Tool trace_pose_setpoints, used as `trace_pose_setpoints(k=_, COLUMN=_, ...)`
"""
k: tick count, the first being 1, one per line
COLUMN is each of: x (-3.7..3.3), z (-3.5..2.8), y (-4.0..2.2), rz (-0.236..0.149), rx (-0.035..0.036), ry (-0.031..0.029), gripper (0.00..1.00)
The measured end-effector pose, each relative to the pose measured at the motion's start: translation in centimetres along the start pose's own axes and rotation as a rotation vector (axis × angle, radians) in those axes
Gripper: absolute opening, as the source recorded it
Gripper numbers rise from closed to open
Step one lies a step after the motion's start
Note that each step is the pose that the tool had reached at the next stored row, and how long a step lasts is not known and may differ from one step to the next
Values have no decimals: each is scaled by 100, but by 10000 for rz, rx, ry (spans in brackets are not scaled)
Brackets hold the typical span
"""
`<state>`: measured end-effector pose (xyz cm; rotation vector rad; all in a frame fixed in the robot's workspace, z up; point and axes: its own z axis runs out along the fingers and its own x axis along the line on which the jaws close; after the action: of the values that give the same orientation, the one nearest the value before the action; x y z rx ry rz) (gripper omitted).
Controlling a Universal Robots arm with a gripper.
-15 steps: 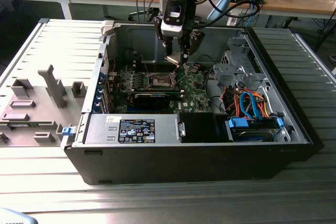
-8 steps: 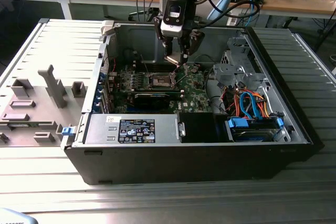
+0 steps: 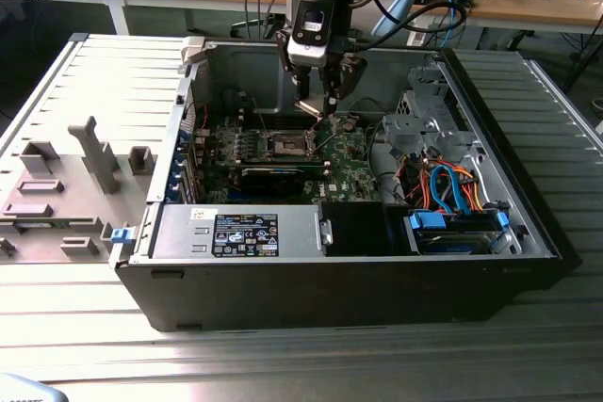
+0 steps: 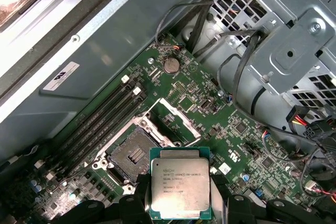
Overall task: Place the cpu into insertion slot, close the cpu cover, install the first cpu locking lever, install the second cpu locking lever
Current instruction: 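Place the cpu into insertion slot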
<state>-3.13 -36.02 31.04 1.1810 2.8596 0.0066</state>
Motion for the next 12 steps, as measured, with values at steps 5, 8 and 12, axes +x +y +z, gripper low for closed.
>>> trace_pose_setpoints(k=5, x=0, z=1, y=0, rz=45, rx=2, ry=-1, gripper=55)
trace_pose_setpoints(k=8, x=0, z=2, y=0, rz=70, rx=3, ry=-1, gripper=55)
trace_pose_setpoints(k=12, x=0, z=3, y=0, rz=105, rx=4, ry=-2, gripper=55)
